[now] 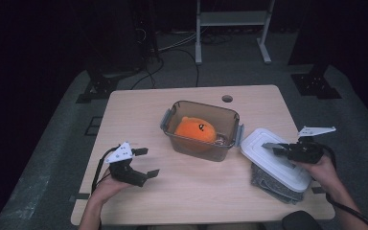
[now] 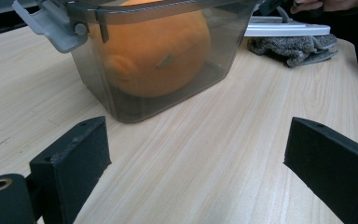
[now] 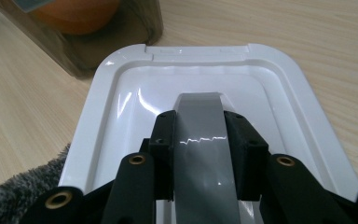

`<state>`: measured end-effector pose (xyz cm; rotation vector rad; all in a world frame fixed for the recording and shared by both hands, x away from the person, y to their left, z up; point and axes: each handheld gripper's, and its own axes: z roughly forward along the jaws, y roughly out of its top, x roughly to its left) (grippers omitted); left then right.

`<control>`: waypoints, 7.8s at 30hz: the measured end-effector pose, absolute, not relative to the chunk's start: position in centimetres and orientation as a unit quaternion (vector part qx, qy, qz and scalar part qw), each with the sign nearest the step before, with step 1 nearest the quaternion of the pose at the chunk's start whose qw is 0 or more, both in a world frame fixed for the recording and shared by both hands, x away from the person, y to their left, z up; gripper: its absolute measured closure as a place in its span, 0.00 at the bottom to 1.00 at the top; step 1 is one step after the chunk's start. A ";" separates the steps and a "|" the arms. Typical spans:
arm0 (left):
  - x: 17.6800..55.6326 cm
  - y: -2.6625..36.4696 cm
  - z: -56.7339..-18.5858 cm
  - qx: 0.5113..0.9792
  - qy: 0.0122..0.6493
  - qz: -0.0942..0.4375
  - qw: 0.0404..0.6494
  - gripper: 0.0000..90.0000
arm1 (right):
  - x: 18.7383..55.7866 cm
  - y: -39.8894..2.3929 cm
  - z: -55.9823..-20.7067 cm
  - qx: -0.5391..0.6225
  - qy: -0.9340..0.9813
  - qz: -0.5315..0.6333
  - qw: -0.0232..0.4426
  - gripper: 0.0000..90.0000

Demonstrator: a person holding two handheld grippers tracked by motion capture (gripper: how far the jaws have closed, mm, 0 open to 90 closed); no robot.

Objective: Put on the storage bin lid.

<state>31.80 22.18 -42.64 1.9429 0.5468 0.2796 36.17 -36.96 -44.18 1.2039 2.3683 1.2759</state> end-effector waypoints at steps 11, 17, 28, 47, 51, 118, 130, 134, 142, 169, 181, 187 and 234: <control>31.8 22.1 -42.7 0.813 0.228 0.116 0.524 0.06 | 35.4 -37.6 -42.9 0.403 0.799 0.435 0.104 0.73; 31.8 22.1 -42.6 0.812 0.227 0.116 0.525 0.06 | 35.0 -37.9 -42.1 0.402 0.797 0.439 0.107 0.73; 31.8 22.1 -42.6 0.811 0.227 0.116 0.526 0.06 | 34.4 -38.4 -40.2 0.394 0.801 0.434 0.119 0.73; 31.9 22.1 -42.6 0.811 0.227 0.115 0.526 0.06 | 34.0 -38.4 -35.7 0.371 0.805 0.441 0.143 0.73; 31.9 22.1 -42.6 0.812 0.226 0.116 0.525 0.06 | 33.9 -38.1 -34.2 0.360 0.807 0.443 0.150 0.73; 31.9 22.5 -42.4 0.807 0.227 0.118 0.532 0.06 | 39.6 -22.5 -25.8 0.205 0.859 0.451 0.126 0.73; 31.9 22.7 -42.6 0.806 0.229 0.117 0.533 0.06 | 40.9 -19.7 -26.3 0.186 0.866 0.450 0.114 0.73; 31.9 22.6 -42.7 0.807 0.230 0.115 0.531 0.06 | 41.3 -19.1 -26.4 0.181 0.868 0.450 0.111 0.73; 31.8 22.7 -42.6 0.808 0.229 0.116 0.531 0.06 | 41.9 -17.9 -26.5 0.173 0.868 0.452 0.108 0.73; 31.7 22.9 -42.3 0.804 0.229 0.120 0.535 0.06 | 44.0 -13.7 -28.9 0.149 0.877 0.450 0.086 0.73; 31.7 22.9 -42.3 0.804 0.229 0.119 0.535 0.06 | 45.1 -12.8 -30.4 0.151 0.881 0.442 0.079 0.73; 31.7 22.9 -42.4 0.806 0.228 0.119 0.534 0.06 | 45.5 -12.4 -31.0 0.150 0.884 0.437 0.077 0.73; 31.7 23.0 -42.4 0.805 0.227 0.113 0.537 0.06 | 46.7 -12.3 -33.9 0.146 0.888 0.431 0.067 0.72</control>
